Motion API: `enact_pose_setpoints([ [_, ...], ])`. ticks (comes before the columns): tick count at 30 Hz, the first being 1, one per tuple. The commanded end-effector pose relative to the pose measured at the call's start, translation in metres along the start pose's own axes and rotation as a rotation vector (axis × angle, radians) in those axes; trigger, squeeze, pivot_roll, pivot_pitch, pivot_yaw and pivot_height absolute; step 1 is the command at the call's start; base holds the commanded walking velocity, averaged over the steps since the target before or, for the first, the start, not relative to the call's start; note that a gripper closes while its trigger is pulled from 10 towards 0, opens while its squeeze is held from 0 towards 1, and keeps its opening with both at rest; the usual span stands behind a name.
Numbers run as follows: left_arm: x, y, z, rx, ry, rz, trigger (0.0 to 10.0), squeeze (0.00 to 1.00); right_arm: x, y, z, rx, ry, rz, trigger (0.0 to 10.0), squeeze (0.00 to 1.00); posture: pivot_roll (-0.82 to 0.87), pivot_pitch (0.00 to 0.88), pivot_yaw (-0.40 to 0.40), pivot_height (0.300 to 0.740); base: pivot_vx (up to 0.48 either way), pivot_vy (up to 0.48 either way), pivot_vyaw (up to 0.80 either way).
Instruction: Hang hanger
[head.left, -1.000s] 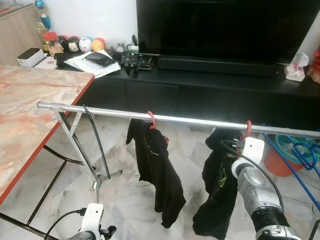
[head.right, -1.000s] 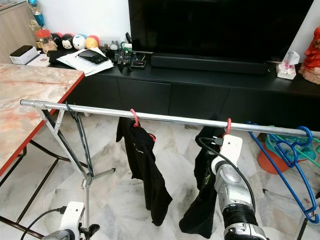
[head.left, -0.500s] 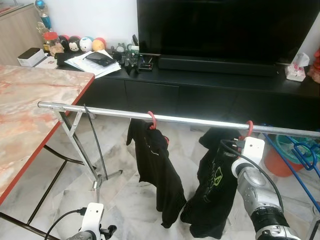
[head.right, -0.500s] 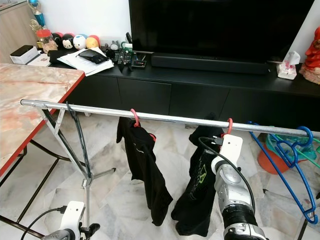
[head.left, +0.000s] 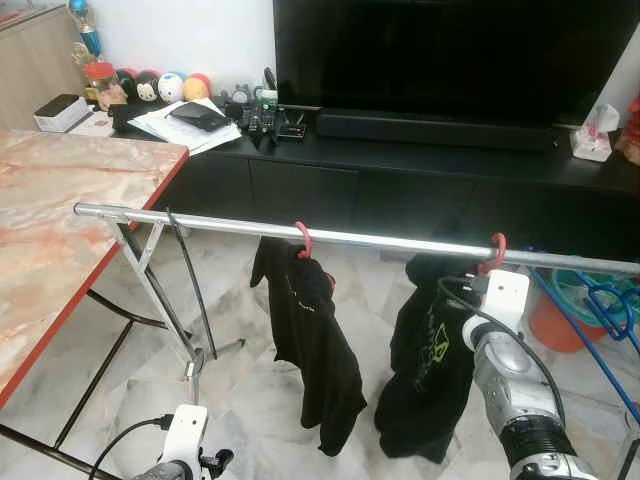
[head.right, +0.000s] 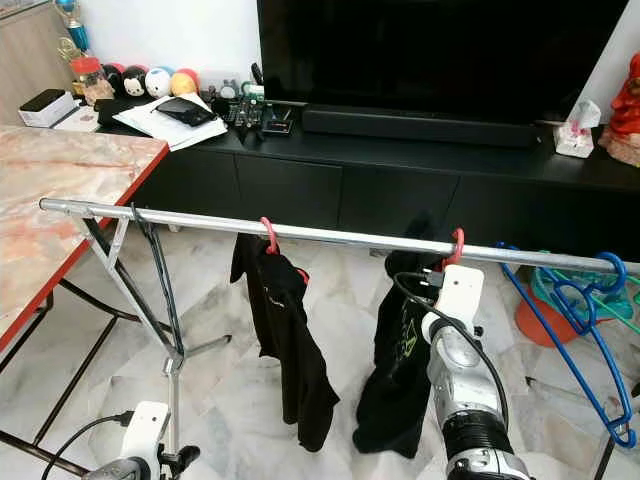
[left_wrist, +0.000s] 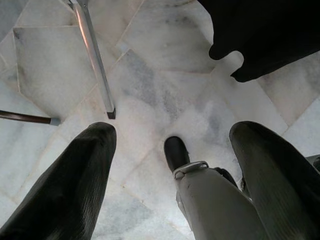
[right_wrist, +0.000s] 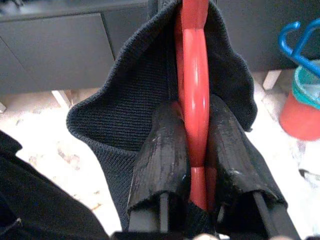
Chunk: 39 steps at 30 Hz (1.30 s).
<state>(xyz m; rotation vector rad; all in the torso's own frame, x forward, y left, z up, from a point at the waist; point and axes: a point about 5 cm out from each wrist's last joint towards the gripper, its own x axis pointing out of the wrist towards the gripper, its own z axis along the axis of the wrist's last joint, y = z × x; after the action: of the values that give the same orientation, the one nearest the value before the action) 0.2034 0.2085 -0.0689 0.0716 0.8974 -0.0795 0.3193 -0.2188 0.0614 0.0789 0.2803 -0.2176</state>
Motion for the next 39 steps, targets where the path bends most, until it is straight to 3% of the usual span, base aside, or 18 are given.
enact_pose_setpoints([
  [1, -0.001, 0.0, -0.004, 0.004, 0.012, 0.003, 10.0, 0.0, -0.001, 0.001, 0.012, -0.011, -0.076, 0.007, 10.0, 0.0, -0.16, 0.0, -0.018, 0.74, 0.0, 0.0, 0.0],
  [10, -0.001, 0.0, -0.004, 0.008, 0.016, 0.007, 10.0, 0.0, -0.021, -0.003, -0.013, -0.087, -0.042, 0.027, 10.0, 0.0, -0.16, 0.0, -0.019, 0.74, 0.0, 0.0, 0.0],
  [21, -0.001, 0.002, -0.003, 0.013, 0.002, 0.026, 10.0, 0.0, -0.047, -0.004, -0.022, -0.103, -0.106, 0.019, 10.0, 0.0, -0.16, 0.0, -0.02, 0.74, 0.0, 0.0, 0.0],
  [29, -0.001, 0.003, -0.003, 0.02, 0.007, 0.029, 10.0, 0.0, -0.049, -0.006, -0.048, -0.138, 0.026, -0.003, 10.0, 0.0, -0.16, 0.0, -0.02, 0.74, 0.0, 0.0, 0.0],
  [30, -0.001, 0.003, -0.004, 0.021, 0.01, 0.032, 10.0, 0.0, -0.047, -0.008, -0.054, -0.101, 0.061, -0.035, 10.0, 0.0, -0.14, 0.0, -0.023, 0.74, 0.0, 0.0, 0.0],
  [39, -0.001, 0.003, -0.005, 0.002, 0.007, 0.027, 10.0, 0.0, -0.047, -0.01, -0.039, -0.074, -0.004, -0.049, 10.0, 0.0, -0.14, 0.0, -0.016, 0.74, 0.0, 0.0, 0.0],
])
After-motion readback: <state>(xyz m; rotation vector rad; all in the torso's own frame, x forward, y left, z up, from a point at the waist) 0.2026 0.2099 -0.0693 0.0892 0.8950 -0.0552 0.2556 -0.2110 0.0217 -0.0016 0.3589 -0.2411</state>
